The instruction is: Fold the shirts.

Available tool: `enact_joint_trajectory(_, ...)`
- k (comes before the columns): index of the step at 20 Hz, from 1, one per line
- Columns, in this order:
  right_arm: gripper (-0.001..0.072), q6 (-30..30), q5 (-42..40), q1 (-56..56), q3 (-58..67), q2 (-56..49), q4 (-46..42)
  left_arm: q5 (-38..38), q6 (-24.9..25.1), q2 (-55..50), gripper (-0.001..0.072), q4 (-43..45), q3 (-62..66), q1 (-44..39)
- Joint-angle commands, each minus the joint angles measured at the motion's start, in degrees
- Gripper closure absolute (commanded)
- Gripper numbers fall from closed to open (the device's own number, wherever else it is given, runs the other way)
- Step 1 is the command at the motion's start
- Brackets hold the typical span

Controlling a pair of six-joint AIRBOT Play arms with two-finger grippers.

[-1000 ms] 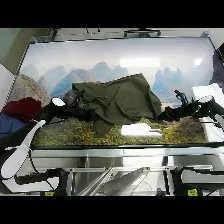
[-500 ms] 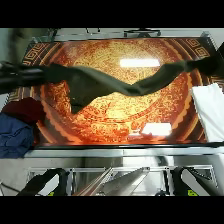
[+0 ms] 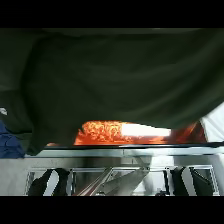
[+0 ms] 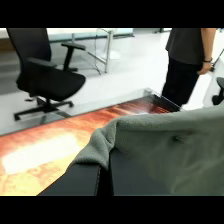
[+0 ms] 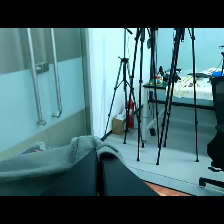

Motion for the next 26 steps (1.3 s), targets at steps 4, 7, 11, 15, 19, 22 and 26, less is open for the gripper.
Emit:
enact_joint_trajectory(4, 0.0690, 1.1, 5.2, 12.8, -1.6, -13.0, -12.3, -2.9, 0.2, -15.0, 0.0683, 6.1, -11.3, -17.9)
enact_joint_trajectory(7, 0.0690, 2.5, 4.8, 21.4, -6.8, -24.0, -25.7, 2.5, 0.6, -26.6, 0.0685, 14.9, -16.3, -23.2)
enact_joint_trajectory(11, 0.0690, 4.7, -4.0, 26.8, -11.7, -42.1, -31.4, 6.8, 2.0, -47.4, 0.0687, 19.7, -13.0, -24.5)
enact_joint_trajectory(15, 0.0690, 6.6, -11.2, 27.5, -11.6, -54.9, -30.0, 6.3, 2.0, -65.8, 0.0688, 17.2, 0.5, -23.6)
enact_joint_trajectory(19, 0.0301, 6.6, -13.5, 26.5, -10.9, -56.9, -29.3, 4.1, 0.7, -72.2, -0.0009, 16.5, 10.5, -21.1)
enact_joint_trajectory(22, 0.0299, 8.2, -7.1, 22.5, -9.6, -54.6, -29.3, -5.9, -4.3, -72.1, -0.0010, 17.8, 15.2, -16.8)
enact_joint_trajectory(26, 0.0351, 8.5, 7.4, 15.2, -11.1, -50.5, -30.1, -16.4, -6.1, -66.4, 0.0090, 17.8, 2.0, -11.3)
